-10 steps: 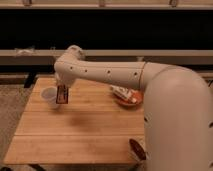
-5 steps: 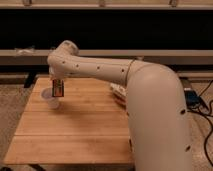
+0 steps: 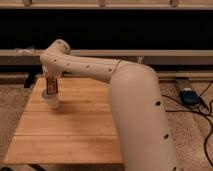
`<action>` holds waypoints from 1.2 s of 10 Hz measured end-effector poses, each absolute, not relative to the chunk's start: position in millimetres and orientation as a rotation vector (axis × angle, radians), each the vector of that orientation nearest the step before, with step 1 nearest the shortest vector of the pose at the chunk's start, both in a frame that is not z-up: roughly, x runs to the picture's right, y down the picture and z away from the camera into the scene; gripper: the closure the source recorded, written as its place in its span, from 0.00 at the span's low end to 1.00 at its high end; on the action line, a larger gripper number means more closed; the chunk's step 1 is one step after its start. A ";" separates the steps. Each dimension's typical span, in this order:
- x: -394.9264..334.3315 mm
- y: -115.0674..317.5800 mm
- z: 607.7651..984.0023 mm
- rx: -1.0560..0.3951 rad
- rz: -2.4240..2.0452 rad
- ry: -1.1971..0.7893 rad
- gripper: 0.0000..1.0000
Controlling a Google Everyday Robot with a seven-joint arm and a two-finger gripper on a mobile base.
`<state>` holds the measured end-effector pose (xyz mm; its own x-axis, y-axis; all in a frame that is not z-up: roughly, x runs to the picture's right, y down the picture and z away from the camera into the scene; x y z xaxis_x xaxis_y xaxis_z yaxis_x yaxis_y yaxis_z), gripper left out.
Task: Place the eraser in the ceramic cup
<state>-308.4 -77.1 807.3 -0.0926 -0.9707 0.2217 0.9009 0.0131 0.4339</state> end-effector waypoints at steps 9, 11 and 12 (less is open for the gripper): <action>-336.7 -62.7 830.9 0.221 -1.615 -0.529 0.40; -340.7 -58.0 831.5 0.225 -1.628 -0.523 0.22; -340.0 -57.1 831.5 0.225 -1.632 -0.521 0.20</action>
<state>-340.0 -57.1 831.5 -0.1366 -0.9783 0.1557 0.8873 -0.0509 0.4584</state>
